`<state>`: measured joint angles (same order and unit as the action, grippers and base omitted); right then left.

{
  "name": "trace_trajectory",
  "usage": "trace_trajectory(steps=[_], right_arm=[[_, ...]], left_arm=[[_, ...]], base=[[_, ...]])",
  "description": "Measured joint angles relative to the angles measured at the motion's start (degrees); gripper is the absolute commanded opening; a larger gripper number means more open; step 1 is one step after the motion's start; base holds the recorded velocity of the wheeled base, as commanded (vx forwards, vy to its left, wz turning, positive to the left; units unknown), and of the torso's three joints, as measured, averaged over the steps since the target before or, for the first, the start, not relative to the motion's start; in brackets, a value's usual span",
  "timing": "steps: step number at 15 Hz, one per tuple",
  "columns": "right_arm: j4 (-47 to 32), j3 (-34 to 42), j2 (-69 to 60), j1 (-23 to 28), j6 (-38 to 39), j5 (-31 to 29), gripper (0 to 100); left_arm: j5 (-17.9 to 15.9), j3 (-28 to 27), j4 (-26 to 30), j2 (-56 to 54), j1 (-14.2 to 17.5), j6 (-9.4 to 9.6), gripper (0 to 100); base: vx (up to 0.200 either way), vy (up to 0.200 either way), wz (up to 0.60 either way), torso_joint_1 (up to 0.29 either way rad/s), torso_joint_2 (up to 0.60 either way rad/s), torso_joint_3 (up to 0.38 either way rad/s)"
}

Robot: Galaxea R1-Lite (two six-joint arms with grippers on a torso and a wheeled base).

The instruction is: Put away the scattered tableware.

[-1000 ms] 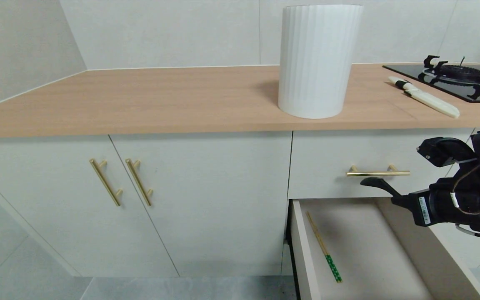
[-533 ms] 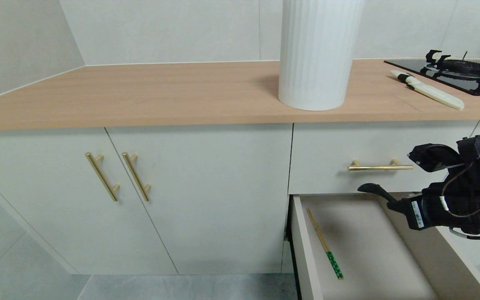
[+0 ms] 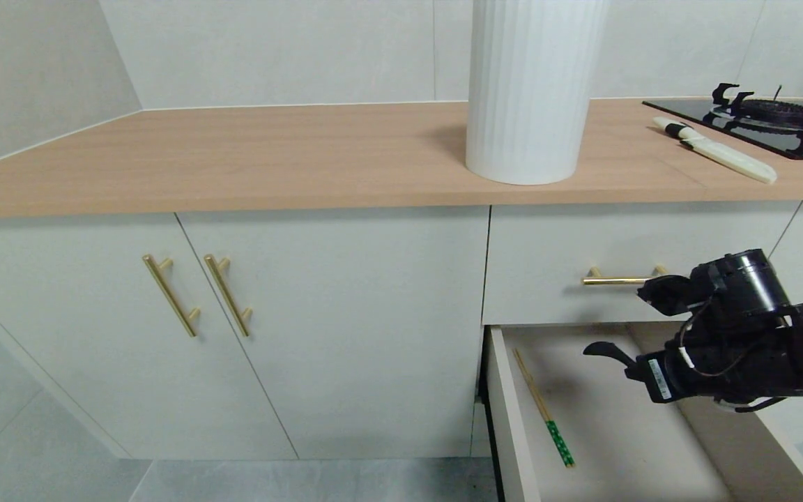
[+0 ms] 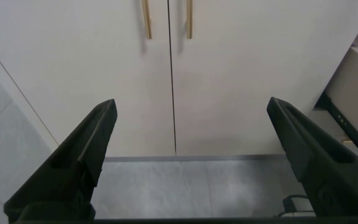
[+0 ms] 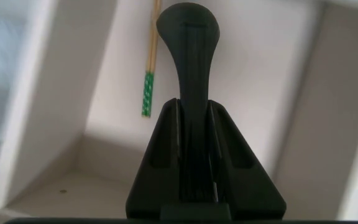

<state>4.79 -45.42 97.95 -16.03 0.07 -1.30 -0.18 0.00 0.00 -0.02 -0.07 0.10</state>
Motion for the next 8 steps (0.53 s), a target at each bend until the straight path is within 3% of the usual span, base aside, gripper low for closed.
trace_trajectory(steps=[8], right_arm=[[9.4,-0.7,13.8,0.5,0.5,-0.3,0]], left_arm=[[0.0,0.0,0.0,0.0,0.0,0.00,100]], base=[[0.000,0.000,0.00,0.000,0.00,0.000]])
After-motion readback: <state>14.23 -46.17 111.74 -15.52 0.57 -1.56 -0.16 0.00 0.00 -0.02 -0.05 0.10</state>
